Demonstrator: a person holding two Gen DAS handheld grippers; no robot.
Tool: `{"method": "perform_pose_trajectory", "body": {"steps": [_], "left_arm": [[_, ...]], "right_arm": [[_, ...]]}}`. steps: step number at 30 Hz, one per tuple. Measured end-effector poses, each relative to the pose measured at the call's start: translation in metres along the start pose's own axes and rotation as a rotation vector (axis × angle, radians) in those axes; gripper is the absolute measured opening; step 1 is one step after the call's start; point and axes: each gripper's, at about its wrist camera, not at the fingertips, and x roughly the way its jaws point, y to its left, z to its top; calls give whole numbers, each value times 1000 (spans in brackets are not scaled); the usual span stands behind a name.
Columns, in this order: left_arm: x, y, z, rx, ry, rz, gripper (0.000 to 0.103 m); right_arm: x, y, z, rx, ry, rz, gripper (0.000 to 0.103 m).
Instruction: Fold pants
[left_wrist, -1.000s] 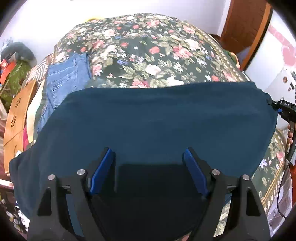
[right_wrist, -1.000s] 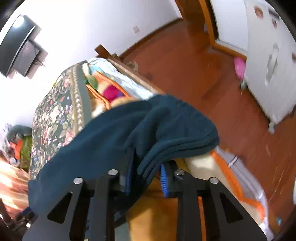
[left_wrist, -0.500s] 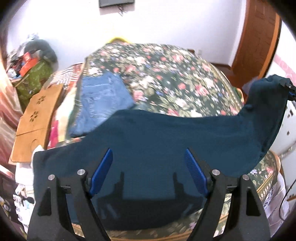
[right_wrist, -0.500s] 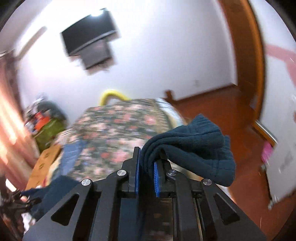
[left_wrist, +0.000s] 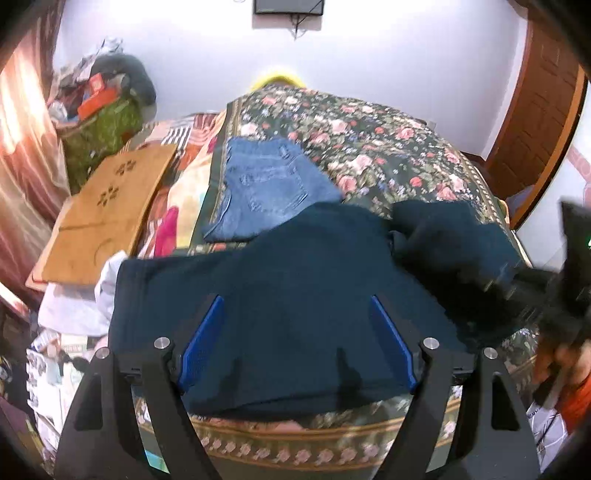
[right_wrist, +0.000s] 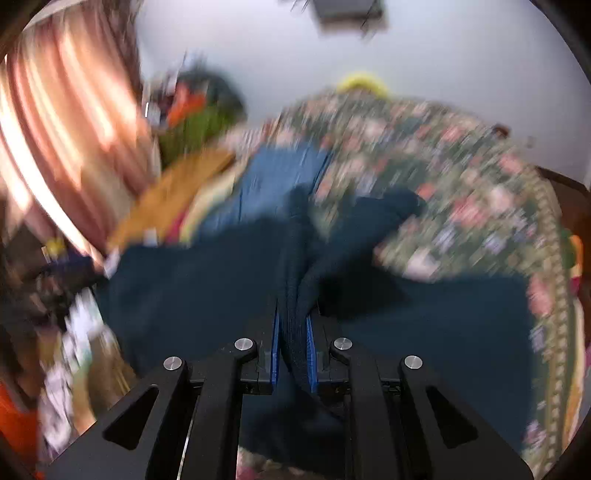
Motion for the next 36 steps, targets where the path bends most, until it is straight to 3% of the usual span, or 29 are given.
{"method": "perform_pose_trajectory", "body": {"steps": [4, 7, 10, 14, 16, 20, 22, 27, 30, 33, 36], "left_arm": [[3, 5, -4, -13, 18, -7, 80], [4, -2, 1, -7, 14, -18, 80], [2, -20, 11, 12, -2, -39, 80], [3, -52, 26, 64, -24, -65, 80], [9, -71, 33, 98, -21, -76, 81], [35, -110, 46, 150, 1, -96, 82], [52, -128, 47, 180, 15, -68, 82], [84, -157, 37, 286, 78, -23, 68], [92, -160, 26, 315, 103, -7, 66], [98, -155, 15, 336, 133, 22, 66], [106, -142, -1, 312, 198, 0, 65]], "right_arm": [[20, 12, -26, -53, 120, -16, 18], [13, 11, -23, -77, 168, -3, 27], [-10, 10, -22, -87, 142, 31, 33], [-35, 5, -23, -74, 89, -1, 35], [-51, -11, -22, -63, 51, -33, 48], [-62, -44, -15, -34, 4, -121, 49], [-56, -69, -13, 24, 16, -150, 49], [-34, -115, -24, 95, 87, -211, 48], [-22, -134, -38, 128, 136, -218, 47], [-28, -139, -53, 119, 122, -202, 46], [-36, -143, -64, 135, 116, -205, 46]]}}
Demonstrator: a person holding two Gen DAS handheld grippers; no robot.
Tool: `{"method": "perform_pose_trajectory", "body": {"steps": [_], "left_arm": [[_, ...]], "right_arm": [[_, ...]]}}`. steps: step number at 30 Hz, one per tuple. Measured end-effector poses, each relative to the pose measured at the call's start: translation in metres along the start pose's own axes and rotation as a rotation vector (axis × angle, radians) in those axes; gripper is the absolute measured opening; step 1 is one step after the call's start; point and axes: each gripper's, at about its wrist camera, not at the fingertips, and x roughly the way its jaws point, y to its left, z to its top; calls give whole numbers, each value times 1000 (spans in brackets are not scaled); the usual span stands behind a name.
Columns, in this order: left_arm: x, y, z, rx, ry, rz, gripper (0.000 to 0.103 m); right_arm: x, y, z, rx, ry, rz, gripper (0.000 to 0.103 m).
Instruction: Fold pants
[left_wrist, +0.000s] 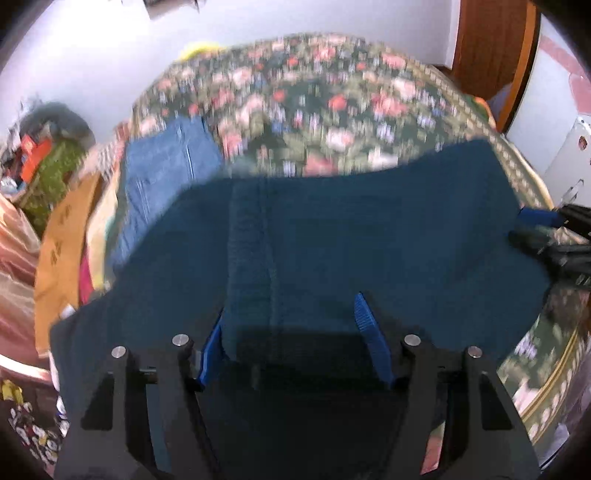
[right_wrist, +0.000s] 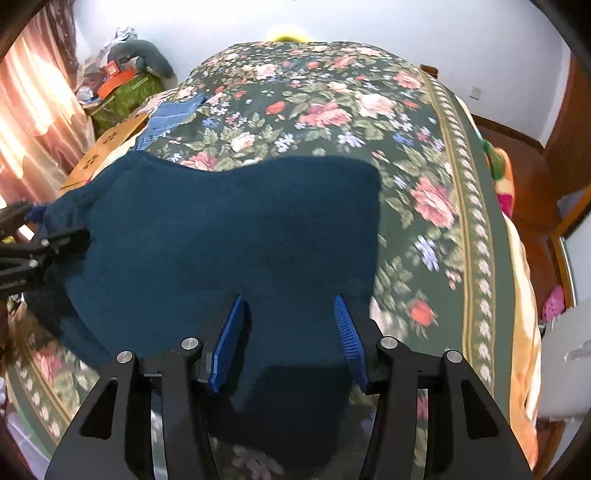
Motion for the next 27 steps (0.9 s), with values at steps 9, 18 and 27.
{"method": "perform_pose_trajectory", "body": {"steps": [9, 18, 27], "left_arm": [[-24, 6, -22, -9, -52, -19, 65], [-91, 52, -42, -136, -184, -10, 73], [-128, 167, -98, -449, -295, 142, 101]], "right_arm": [[-24, -28, -35, 147, 10, 3, 47], [-68, 14, -5, 50, -83, -67, 50], [-65, 107, 34, -117, -187, 66, 60]]}}
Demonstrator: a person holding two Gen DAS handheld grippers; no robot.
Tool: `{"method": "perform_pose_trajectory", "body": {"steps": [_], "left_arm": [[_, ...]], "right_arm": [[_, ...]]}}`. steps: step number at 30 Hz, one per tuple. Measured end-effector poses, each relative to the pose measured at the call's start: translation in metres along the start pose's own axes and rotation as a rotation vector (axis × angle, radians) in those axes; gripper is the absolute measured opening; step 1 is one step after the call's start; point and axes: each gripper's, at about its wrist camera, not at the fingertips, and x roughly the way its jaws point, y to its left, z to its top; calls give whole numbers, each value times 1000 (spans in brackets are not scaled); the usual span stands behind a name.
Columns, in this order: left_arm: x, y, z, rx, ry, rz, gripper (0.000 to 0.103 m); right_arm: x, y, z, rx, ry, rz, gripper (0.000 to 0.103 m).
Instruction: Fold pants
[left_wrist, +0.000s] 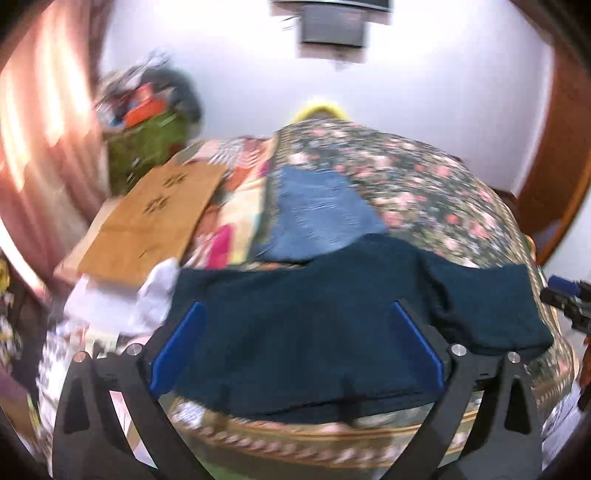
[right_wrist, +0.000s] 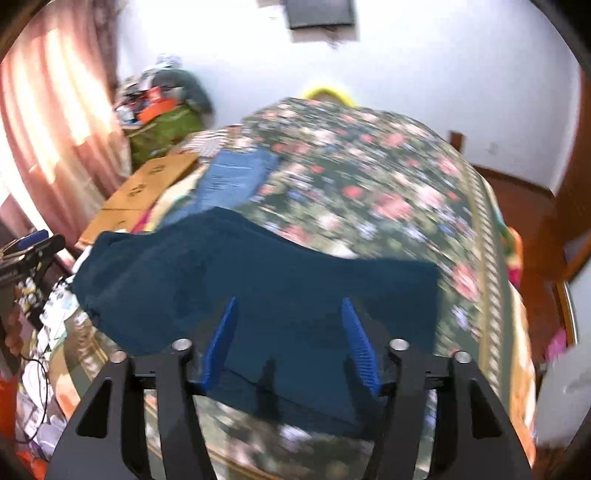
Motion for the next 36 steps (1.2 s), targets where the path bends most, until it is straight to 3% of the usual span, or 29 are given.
{"method": "perform_pose_trajectory", "body": {"steps": [5, 9, 15, 18, 25, 28, 29, 30, 31, 32, 33, 36], "left_arm": [[29, 69, -30, -175, 159, 6, 101], [49, 100, -62, -289, 292, -33, 101], [78, 114, -98, -418, 433, -160, 101], [97, 112, -109, -511, 512, -309, 101], [127, 102, -100, -570, 527, -393, 101], [140, 103, -91, -597, 538, -382, 101], [143, 103, -89, -603, 542, -374, 98], [148, 104, -85, -600, 541, -353, 88], [149, 104, -83, -588, 537, -321, 76], [149, 105, -81, -567, 525, -280, 55], [151, 103, -76, -542, 510, -251, 45], [143, 93, -64, -453, 446, -179, 26]], "right_arm": [[30, 42, 7, -44, 26, 94, 60], [62, 72, 8, -79, 82, 135, 60], [96, 86, 0, -84, 192, 148, 60], [104, 87, -7, -86, 221, 133, 62], [103, 86, -8, -89, 221, 152, 63], [104, 86, -7, -83, 220, 160, 63], [105, 85, -7, -80, 218, 164, 63], [105, 85, -7, -77, 217, 167, 63], [105, 85, -7, -74, 216, 169, 63], [105, 84, -6, -70, 214, 173, 63], [105, 83, -7, -69, 214, 177, 63], [103, 80, -6, -49, 210, 184, 63]]}}
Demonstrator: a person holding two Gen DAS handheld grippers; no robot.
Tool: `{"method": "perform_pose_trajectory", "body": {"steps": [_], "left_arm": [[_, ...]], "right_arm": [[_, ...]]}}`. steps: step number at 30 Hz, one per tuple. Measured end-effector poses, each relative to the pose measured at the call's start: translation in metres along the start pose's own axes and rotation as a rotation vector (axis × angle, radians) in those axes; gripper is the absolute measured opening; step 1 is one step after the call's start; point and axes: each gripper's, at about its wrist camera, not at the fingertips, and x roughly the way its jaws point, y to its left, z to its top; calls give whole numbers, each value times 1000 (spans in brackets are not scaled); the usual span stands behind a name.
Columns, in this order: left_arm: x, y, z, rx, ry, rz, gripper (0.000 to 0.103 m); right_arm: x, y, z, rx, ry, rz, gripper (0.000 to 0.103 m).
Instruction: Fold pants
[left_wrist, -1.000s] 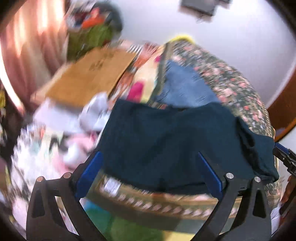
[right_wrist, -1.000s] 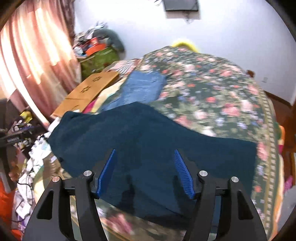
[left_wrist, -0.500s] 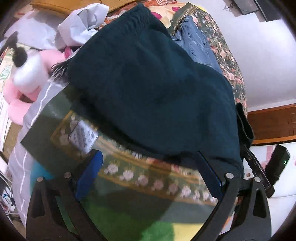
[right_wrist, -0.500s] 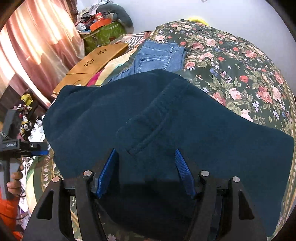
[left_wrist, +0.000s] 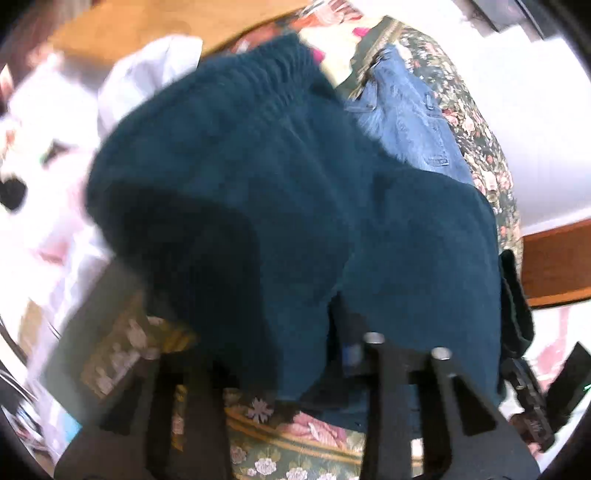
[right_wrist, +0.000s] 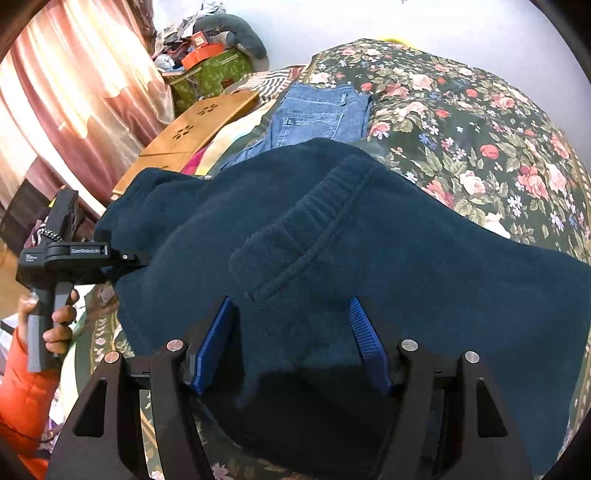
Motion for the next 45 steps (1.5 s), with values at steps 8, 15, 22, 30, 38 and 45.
{"method": "perform_pose_trajectory", "body": {"steps": [8, 15, 22, 30, 38, 45], "left_arm": [[-70, -96, 1, 341, -342, 283, 19], [-146, -212, -12, 600, -598, 233, 19], [-160, -335, -57, 842, -621, 75, 18], [-65, -429, -151, 1129, -314, -50, 18], [32, -424, -218, 1296, -54, 57, 18], [18, -426, -220, 1341, -15, 67, 46]], "right_arm": [[-39, -23, -15, 78, -79, 3, 63], [-90, -67, -41, 163, -161, -87, 63], [-132, -115, -76, 279, -225, -129, 63], [-162, -146, -119, 365, -248, -182, 63], [-161, -159, -161, 462, -233, -170, 63], [-149, -157, -169, 490, -201, -151, 63]]}}
